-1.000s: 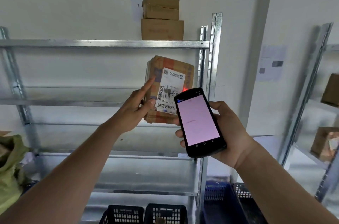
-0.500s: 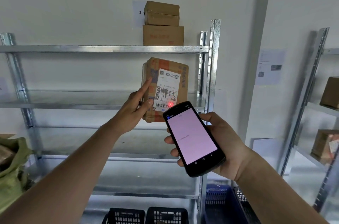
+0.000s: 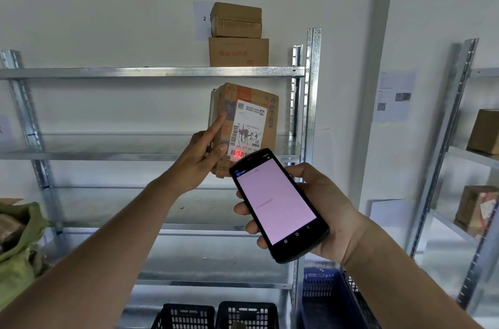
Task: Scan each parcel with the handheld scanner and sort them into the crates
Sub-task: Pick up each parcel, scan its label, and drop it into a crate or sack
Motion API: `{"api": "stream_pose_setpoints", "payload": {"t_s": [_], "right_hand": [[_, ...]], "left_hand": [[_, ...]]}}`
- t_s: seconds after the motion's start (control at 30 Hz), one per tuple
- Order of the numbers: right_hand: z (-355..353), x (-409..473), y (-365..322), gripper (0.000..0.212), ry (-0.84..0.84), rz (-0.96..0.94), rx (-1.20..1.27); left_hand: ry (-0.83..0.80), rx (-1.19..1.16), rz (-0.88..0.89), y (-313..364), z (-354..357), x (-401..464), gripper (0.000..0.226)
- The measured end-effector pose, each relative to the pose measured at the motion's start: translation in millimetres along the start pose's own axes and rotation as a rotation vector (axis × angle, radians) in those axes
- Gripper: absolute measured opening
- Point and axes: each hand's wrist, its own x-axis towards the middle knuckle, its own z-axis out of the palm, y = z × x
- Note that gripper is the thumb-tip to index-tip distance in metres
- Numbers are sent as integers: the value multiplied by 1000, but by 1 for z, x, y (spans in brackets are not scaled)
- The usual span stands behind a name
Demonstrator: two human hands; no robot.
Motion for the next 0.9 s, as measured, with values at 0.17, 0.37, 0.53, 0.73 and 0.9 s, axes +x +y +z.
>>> {"api": "stream_pose_setpoints", "payload": {"t_s": [0.17, 0.37, 0.53, 0.73, 0.9], "right_hand": [[1, -2, 3, 66, -16, 1, 5], [5, -3, 0, 66, -26, -20, 3], [9, -3, -6, 64, -28, -85, -3], [7, -3, -6, 64, -11, -114, 1], [2, -1, -4, 65, -7, -146, 4]], "left_hand": [[2, 23, -16, 2, -2, -1, 59], [-9, 51, -36, 2, -3, 1, 58], [-40, 87, -28, -5, -2, 2, 60], [-46, 80, -50, -3, -2, -3, 61], [-55, 61, -43, -3, -4, -8, 61]]}}
